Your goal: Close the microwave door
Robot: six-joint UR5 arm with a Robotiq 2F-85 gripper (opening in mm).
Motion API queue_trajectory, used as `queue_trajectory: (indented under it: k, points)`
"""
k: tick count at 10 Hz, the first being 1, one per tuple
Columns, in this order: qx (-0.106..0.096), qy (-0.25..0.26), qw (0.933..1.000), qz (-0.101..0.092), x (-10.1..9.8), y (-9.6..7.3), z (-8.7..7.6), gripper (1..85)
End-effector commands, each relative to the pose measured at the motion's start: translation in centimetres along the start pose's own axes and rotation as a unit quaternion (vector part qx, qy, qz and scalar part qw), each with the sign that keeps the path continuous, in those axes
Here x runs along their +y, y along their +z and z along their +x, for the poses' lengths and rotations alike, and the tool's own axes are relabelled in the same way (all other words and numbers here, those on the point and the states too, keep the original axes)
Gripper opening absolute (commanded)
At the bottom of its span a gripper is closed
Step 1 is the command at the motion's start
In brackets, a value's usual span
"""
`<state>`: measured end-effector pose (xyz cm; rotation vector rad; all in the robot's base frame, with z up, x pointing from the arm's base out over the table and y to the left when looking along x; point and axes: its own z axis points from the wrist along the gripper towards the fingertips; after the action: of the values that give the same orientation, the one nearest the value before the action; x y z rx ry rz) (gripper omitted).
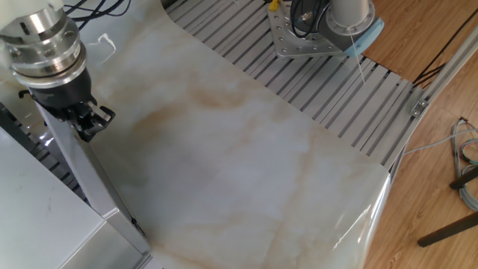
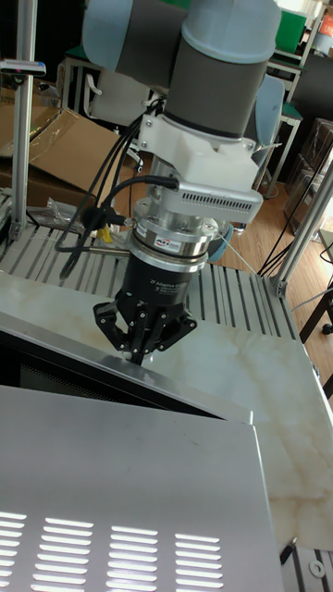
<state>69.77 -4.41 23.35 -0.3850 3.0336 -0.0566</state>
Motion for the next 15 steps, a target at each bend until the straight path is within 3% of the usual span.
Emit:
queue_trajectory:
  k: [1,5,7,9,10,12,13,15]
  points:
    - [0.002,-0.009,0.9999,0.009,-1.1,0.4,-0.3,1.3]
    - [0.015,-0.082,0.9961,0.028,-2.1,0.4,-2.2,1.3]
    - [0.015,-0.090,0.9955,0.024,-1.6,0.4,-3.0,1.3]
    - [-0.011,-0.032,0.9992,-0.019,0.8,0.5,-4.2,1.3]
    - [-0.014,-0.018,0.9994,-0.027,1.1,0.4,-4.4,1.3]
    - [-0.008,-0.014,0.9998,-0.008,0.4,0.4,-4.0,1.3]
    - [0.001,-0.017,0.9999,-0.002,0.0,0.1,-2.9,1.3]
    - [0.017,-0.045,0.9985,0.027,-2.8,-0.5,-1.6,1.3]
